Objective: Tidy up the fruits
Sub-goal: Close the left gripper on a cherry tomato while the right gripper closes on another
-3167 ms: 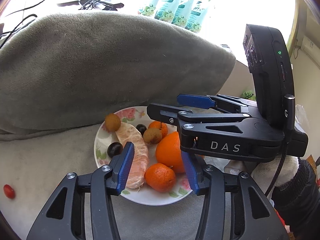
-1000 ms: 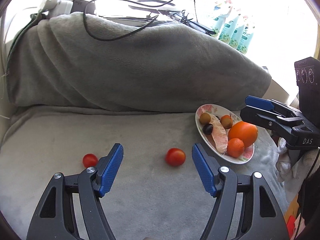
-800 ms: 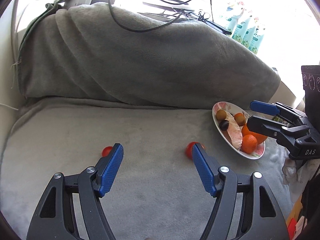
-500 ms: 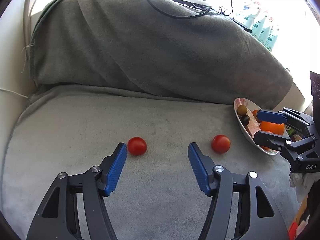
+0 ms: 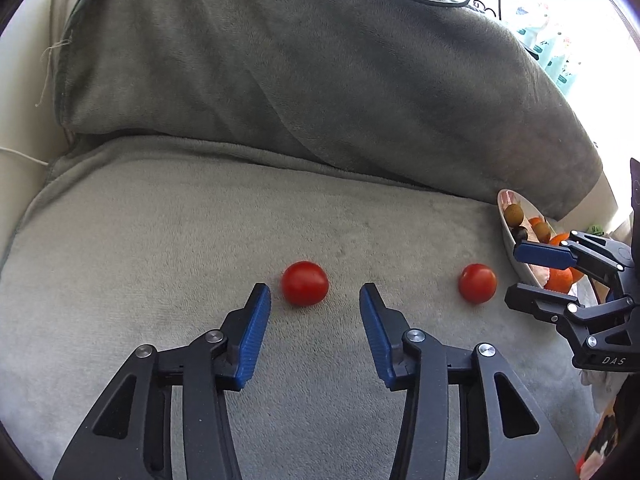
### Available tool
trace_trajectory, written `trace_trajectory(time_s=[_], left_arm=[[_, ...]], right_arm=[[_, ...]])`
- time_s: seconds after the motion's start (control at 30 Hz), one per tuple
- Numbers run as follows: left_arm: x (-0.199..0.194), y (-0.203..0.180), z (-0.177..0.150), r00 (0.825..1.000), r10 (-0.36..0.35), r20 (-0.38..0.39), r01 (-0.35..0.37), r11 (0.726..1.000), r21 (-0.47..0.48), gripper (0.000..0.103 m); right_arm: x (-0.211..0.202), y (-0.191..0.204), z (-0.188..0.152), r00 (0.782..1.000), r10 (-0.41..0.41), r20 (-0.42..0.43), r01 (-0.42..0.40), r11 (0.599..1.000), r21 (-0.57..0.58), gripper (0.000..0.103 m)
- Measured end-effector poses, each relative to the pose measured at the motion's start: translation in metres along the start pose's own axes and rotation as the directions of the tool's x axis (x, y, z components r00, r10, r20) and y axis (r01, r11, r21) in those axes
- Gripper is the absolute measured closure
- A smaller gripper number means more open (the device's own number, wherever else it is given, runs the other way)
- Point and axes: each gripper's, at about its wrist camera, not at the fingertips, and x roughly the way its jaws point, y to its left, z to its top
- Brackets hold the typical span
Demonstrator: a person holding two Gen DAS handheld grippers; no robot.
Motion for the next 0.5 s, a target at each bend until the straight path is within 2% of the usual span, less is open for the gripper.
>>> trace_trajectory(time_s=[0.23,0.33,0.5], left_arm=[[0.007,-0.003,0.004,1.0,0.008,-0.009,-0.008,1.0,0.004,0.064],[0.008,-0.004,0.006,1.0,0.01,-0.014,-0.011,1.0,-0.001,0.065],[0.013,-0.007,0.011,1.0,0.015,-0.019,-0.015,1.0,0.005,0.066]], right_arm=[[0.019,0.006,0.004,0.999,-0.01,-0.035,0.009,1.0,-0.019,0.052],[0.025,0.009,0.005,0.999,-0.011,-0.048,0.009,1.0,-0.03,0.059],[0.033,0.009,0.005,0.998,-0.022,-0.06,0.02,0.999,-0.033,0.06]])
